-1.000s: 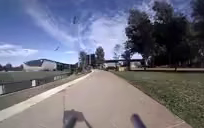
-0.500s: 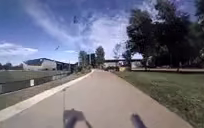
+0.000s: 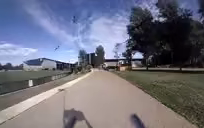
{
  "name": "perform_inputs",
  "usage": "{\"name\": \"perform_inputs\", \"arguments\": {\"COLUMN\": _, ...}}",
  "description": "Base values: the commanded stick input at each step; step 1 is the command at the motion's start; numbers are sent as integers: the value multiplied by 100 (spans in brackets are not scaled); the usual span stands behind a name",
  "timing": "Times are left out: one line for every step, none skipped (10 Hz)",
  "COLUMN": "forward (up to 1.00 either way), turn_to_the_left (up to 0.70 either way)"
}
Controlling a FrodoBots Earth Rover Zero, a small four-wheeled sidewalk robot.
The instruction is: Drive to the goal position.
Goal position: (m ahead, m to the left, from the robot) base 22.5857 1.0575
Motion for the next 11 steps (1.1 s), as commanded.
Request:
{"name": "perform_inputs", "arguments": {"forward": 70, "turn_to_the_left": -31}}
{"name": "perform_inputs", "arguments": {"forward": 70, "turn_to_the_left": -34}}
{"name": "perform_inputs", "arguments": {"forward": 70, "turn_to_the_left": 0}}
{"name": "perform_inputs", "arguments": {"forward": 70, "turn_to_the_left": 0}}
{"name": "perform_inputs", "arguments": {"forward": 70, "turn_to_the_left": 0}}
{"name": "perform_inputs", "arguments": {"forward": 70, "turn_to_the_left": 0}}
{"name": "perform_inputs", "arguments": {"forward": 70, "turn_to_the_left": 0}}
{"name": "perform_inputs", "arguments": {"forward": 70, "turn_to_the_left": 0}}
{"name": "perform_inputs", "arguments": {"forward": 70, "turn_to_the_left": 0}}
{"name": "perform_inputs", "arguments": {"forward": 73, "turn_to_the_left": 0}}
{"name": "perform_inputs", "arguments": {"forward": 80, "turn_to_the_left": 0}}
